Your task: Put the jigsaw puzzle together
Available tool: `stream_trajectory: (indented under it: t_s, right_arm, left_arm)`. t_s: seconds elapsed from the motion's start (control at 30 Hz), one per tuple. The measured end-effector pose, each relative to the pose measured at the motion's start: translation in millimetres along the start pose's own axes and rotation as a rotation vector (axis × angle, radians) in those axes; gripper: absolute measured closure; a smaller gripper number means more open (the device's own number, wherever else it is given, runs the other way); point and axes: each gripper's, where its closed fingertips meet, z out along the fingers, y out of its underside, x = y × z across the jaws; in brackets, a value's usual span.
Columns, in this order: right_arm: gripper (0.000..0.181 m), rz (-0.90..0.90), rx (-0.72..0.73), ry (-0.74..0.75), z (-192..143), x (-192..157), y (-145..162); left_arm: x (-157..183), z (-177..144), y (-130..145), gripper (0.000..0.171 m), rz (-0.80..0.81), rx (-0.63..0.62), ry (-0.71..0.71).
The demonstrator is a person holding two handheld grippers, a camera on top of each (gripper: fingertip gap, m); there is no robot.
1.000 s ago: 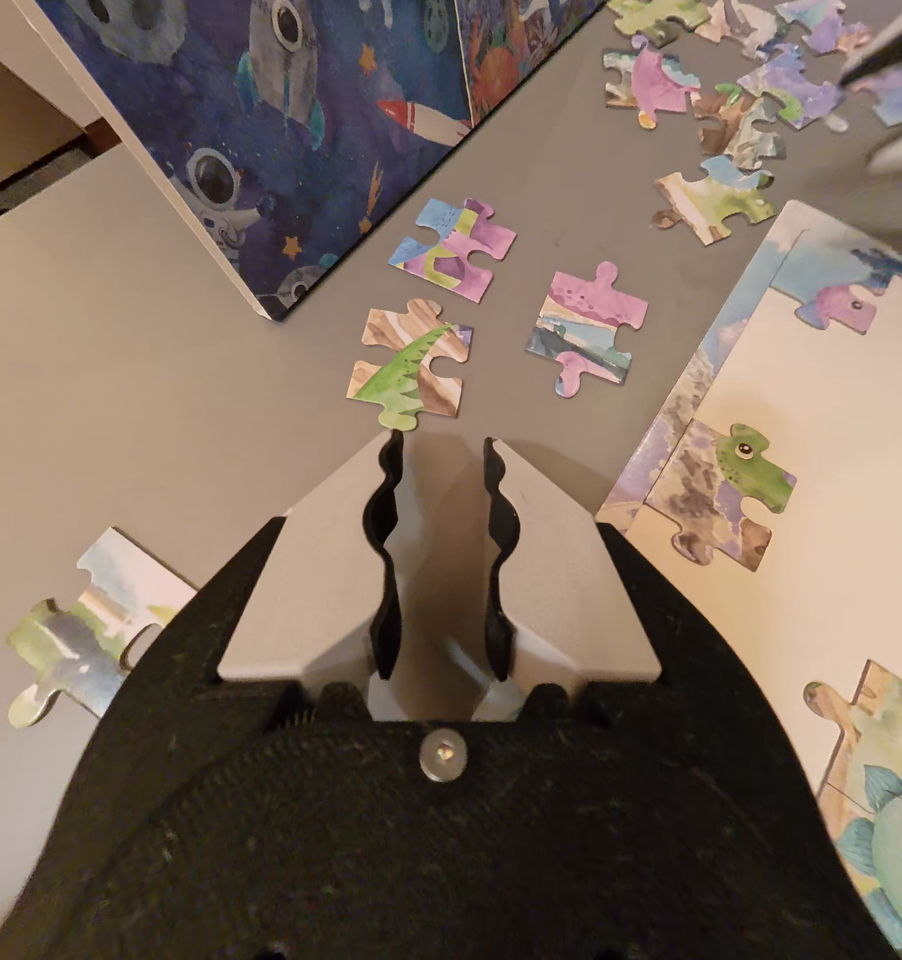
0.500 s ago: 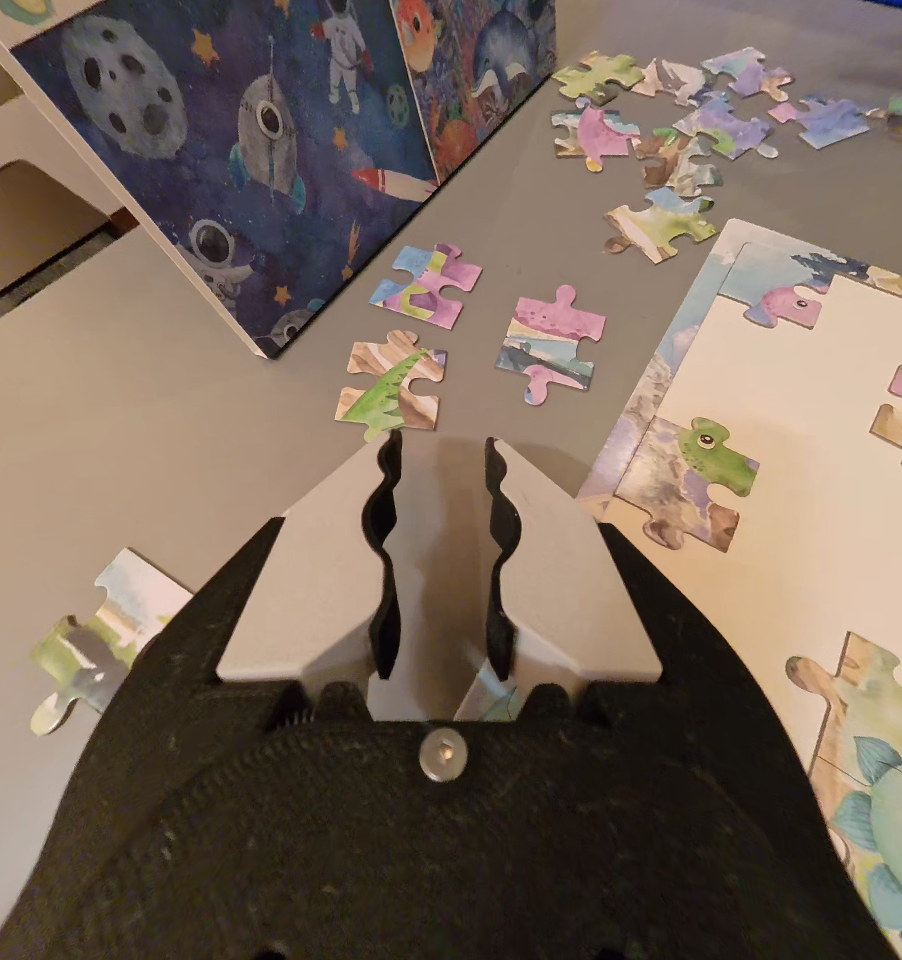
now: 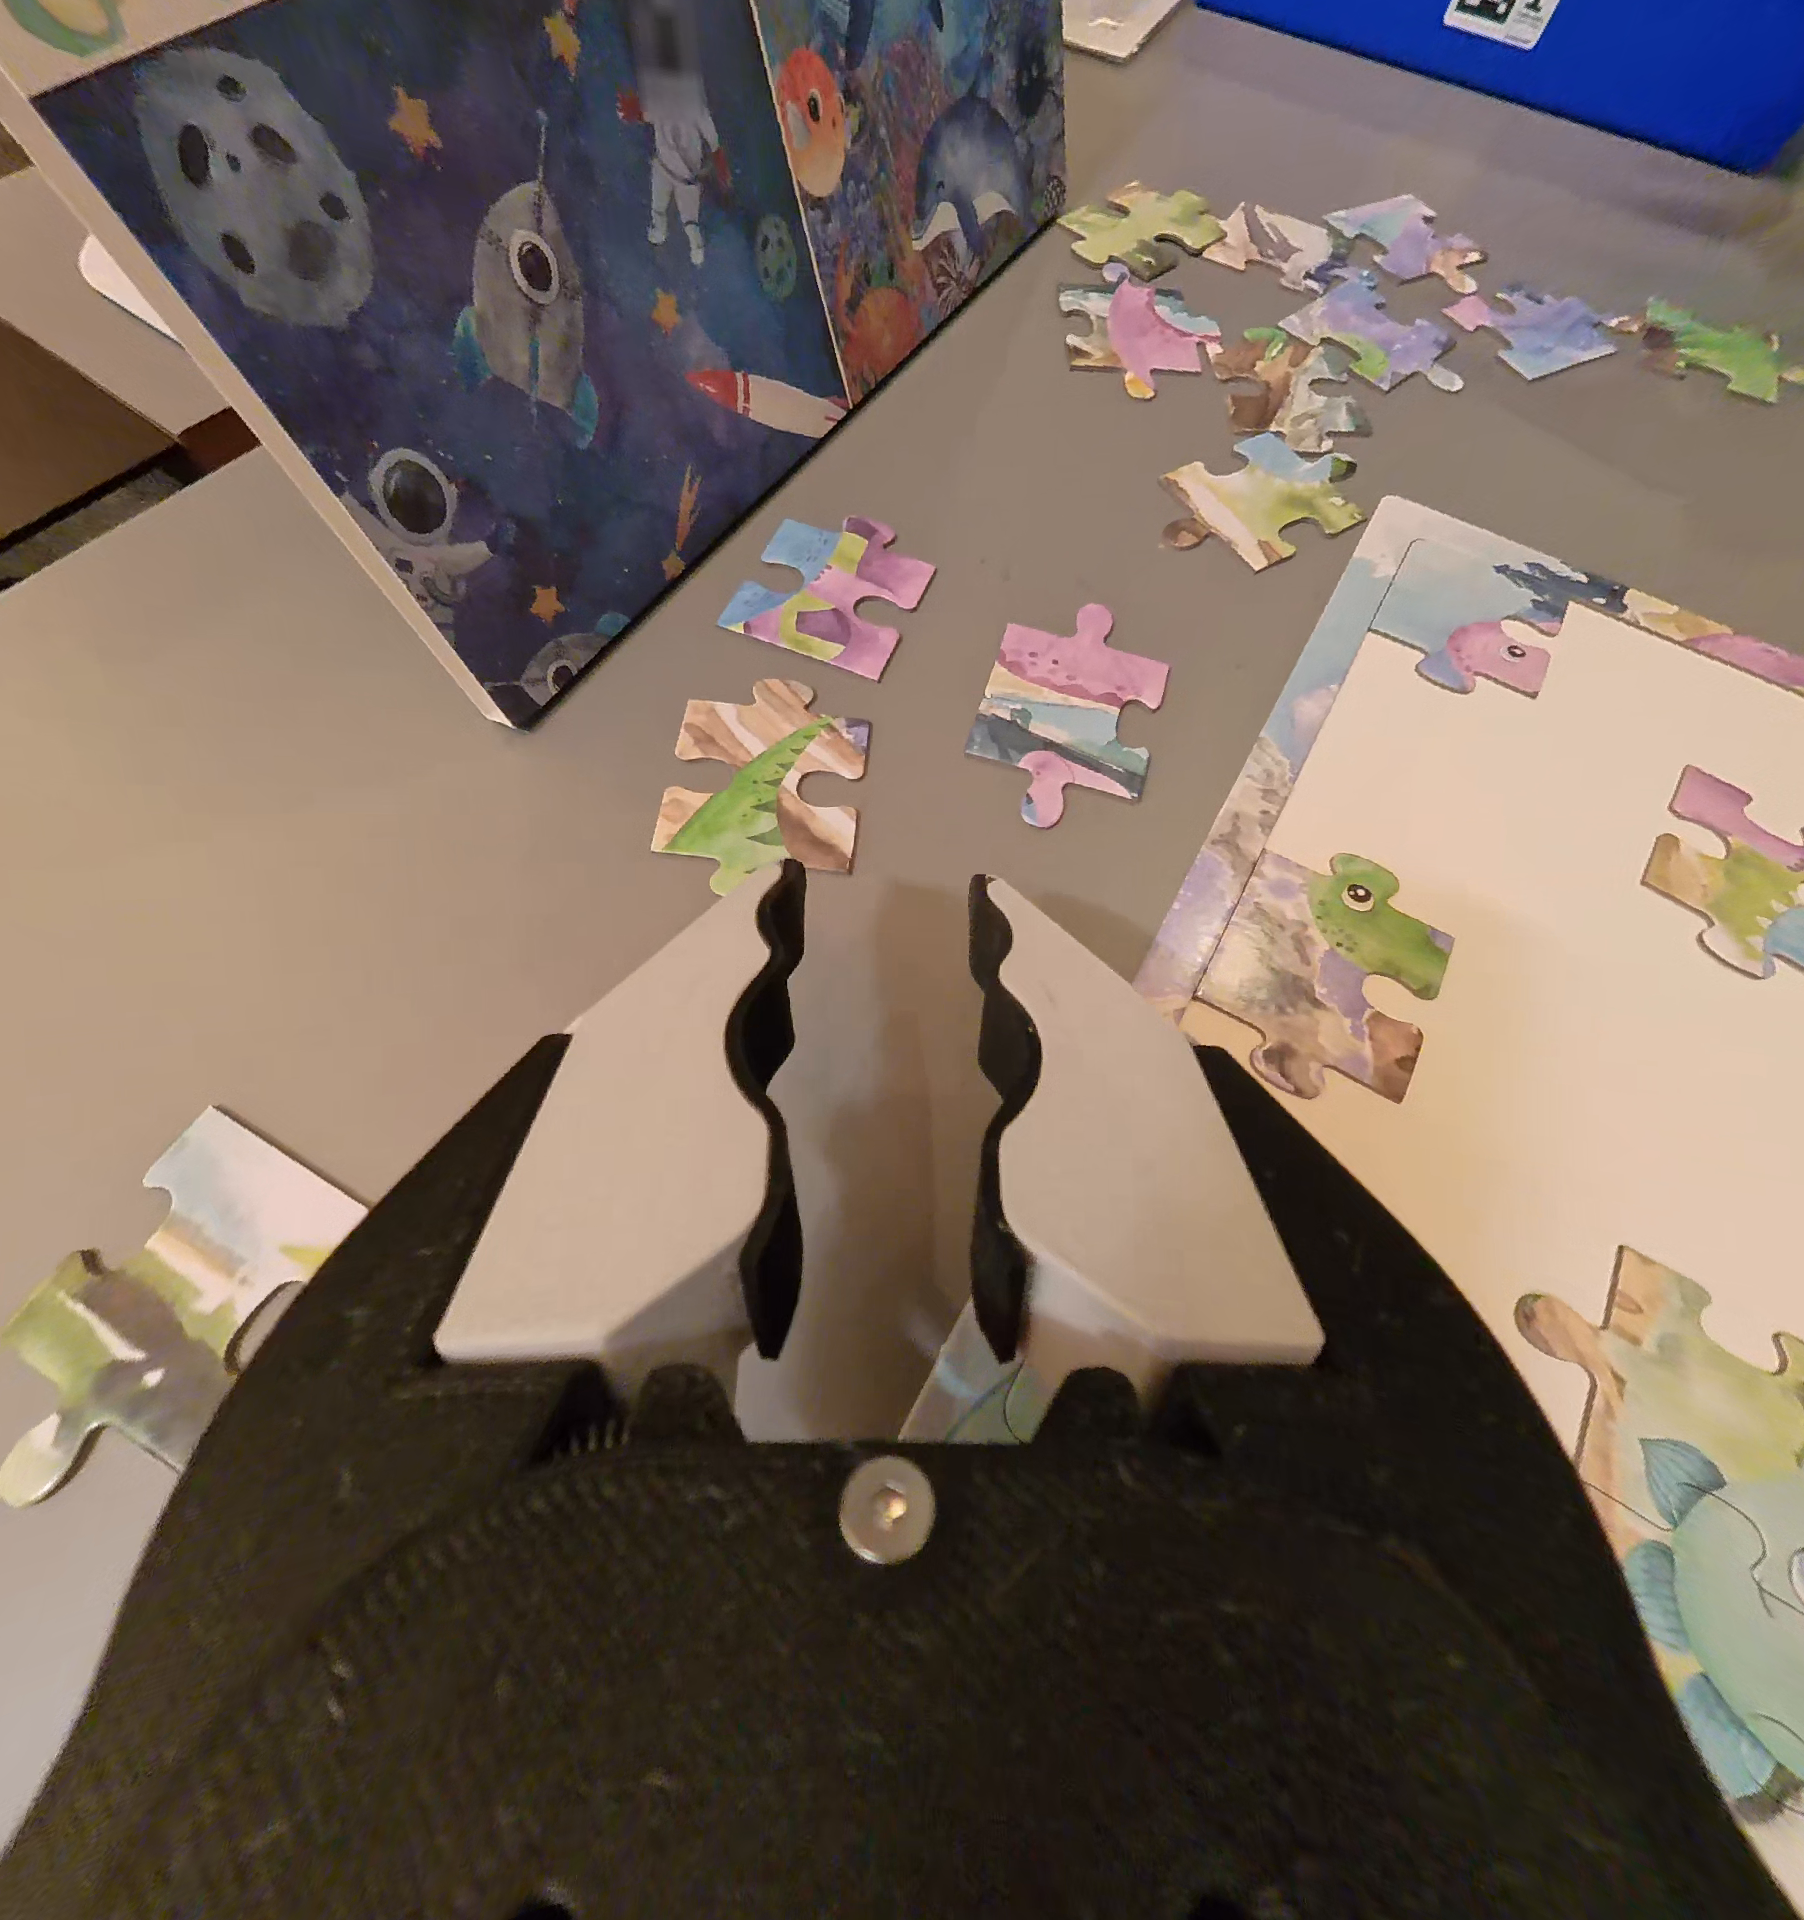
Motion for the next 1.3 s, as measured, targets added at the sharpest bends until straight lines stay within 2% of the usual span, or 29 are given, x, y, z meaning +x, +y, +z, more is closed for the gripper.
stream_trajectory:
  t_s: [0.17,0.3,0.63,1.3]
  right_arm:
    - [0.150,-0.113,-0.174,-0.059,26.2,-34.8,30.7]
    - [0.146,-0.205,-0.264,-0.042,34.5,-42.8,46.6]
    - [0.150,-0.080,-0.095,0.069,12.8,-8.5,14.2]
    - [0.148,-0.058,-0.111,0.088,8.4,-0.4,16.5]
  left_arm:
    - [0.4,0.6,0.8,0.142,-0.009,-0.007,0.012]
    - [1.1,1.4,1.6,0.142,-0.002,-0.014,0.012]
    - [2.5,3.0,3.4,0.140,0.009,-0.030,0.013]
    - [2.0,4.4,4.5,0.133,0.012,-0.041,0.005]
